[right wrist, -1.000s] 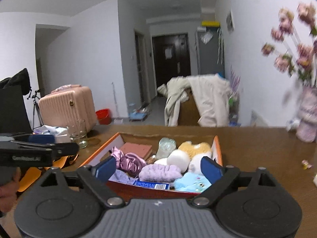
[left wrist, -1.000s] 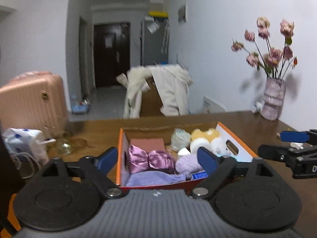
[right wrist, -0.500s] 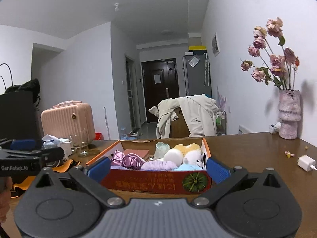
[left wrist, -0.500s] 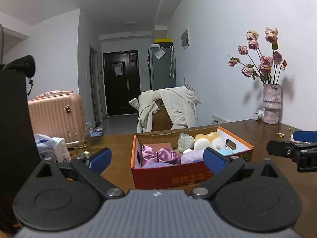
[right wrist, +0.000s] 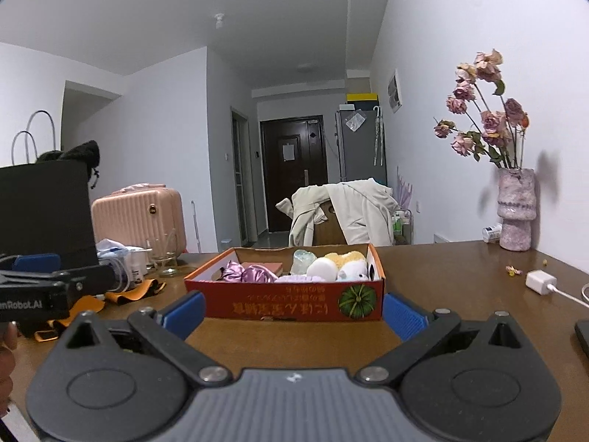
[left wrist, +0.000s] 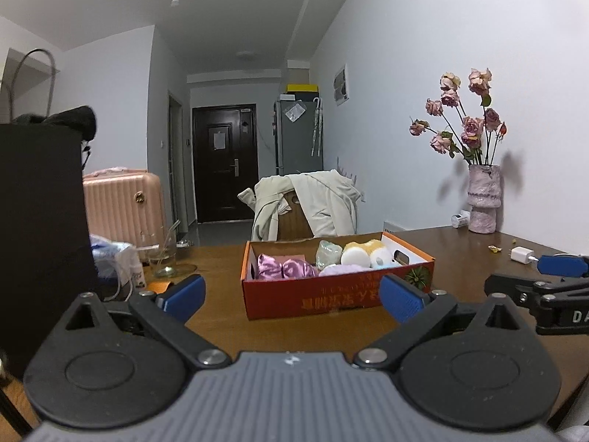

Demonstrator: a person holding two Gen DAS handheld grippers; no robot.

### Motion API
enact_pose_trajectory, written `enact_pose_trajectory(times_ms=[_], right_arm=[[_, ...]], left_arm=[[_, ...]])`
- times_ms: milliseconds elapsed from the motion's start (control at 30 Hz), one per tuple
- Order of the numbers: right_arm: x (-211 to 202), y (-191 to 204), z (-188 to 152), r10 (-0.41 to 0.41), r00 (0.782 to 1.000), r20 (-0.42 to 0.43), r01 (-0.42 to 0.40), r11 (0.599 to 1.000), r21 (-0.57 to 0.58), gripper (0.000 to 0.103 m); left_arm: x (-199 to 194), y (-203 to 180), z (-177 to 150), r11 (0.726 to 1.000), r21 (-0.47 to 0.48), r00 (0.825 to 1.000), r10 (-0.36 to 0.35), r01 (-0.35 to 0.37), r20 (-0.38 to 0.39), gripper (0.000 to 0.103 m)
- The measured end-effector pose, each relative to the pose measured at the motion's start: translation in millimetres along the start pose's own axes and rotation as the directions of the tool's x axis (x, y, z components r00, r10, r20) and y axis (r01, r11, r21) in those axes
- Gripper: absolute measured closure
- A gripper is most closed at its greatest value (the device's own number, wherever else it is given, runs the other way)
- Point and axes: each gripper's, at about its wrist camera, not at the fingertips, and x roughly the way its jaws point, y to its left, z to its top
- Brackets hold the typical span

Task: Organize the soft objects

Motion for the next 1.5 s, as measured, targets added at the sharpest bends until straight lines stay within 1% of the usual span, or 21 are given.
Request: enact_pose_trajectory(times_ms=[100, 167, 233, 367, 433, 500, 700, 1033, 1267, 1500], right_arm=[[-23.9, 4.6, -13.2, 0.007, 1.0, 0.013, -0.007, 1.0, -0.006, 0.0], [-36.2, 8.1, -23.0, 0.011, 1.0, 0.015, -0.011, 1.0, -0.02, 0.0], [-44.0, 10.7, -30.2, 0.013, 1.0, 0.012, -0.012, 1.0, -0.021, 0.0], [-55.7, 15.9, -39.9, 0.03, 0.999, -0.016, -0.031, 0.999, -0.013, 0.0], [-58.7, 22.1, -42.9, 0.054, 0.998, -0.045, -0.055, 0.998, -0.031, 0.0], [-61.9, 28.6, -44.6, 0.064, 0.996, -0.056, -0.067, 0.996, -0.06, 0.0], [-65.4, 45.6, -52.7, 0.088, 0.993, -0.081, -0.095, 0.991, -0.096, 0.0], [-66.3, 38.9, -54.2, 0.08, 0.995, -0.054, -0.081, 0.996, -0.029, 0.0], [-66.6, 38.2, -55.2, 0.069, 0.996, -0.048, -0.071, 0.997, -0.035, 0.0], [-66.0, 38.1, -55.3, 0.077, 0.996, -0.044, -0.078, 0.996, -0.029, 0.0]], left_arm=[[-15.7, 3.0, -10.6, 0.999, -0.035, 1.0, -0.012, 0.012, -0.017, 0.0], [-25.4, 2.4, -19.4, 0.999, -0.026, 0.999, -0.024, 0.023, -0.037, 0.0], [-36.1, 1.4, -27.2, 0.999, -0.032, 0.999, -0.002, 0.001, -0.039, 0.0], [-55.0, -3.9, -37.6, 1.0, -0.025, 1.0, 0.009, -0.009, -0.024, 0.0], [-62.3, -6.2, -42.3, 1.0, -0.018, 1.0, 0.003, -0.004, -0.021, 0.0], [-66.4, -8.7, -45.5, 1.0, -0.006, 1.0, -0.008, 0.008, -0.017, 0.0], [-74.0, -6.2, -49.5, 1.0, -0.028, 1.0, -0.008, 0.008, -0.001, 0.0], [-80.0, 0.7, -51.3, 0.999, -0.041, 1.0, -0.001, 0.001, 0.001, 0.0], [-79.3, 0.3, -51.5, 0.999, -0.049, 1.0, 0.001, -0.001, -0.007, 0.0], [-79.1, 0.2, -50.4, 0.999, -0.045, 1.0, -0.002, 0.002, -0.006, 0.0]])
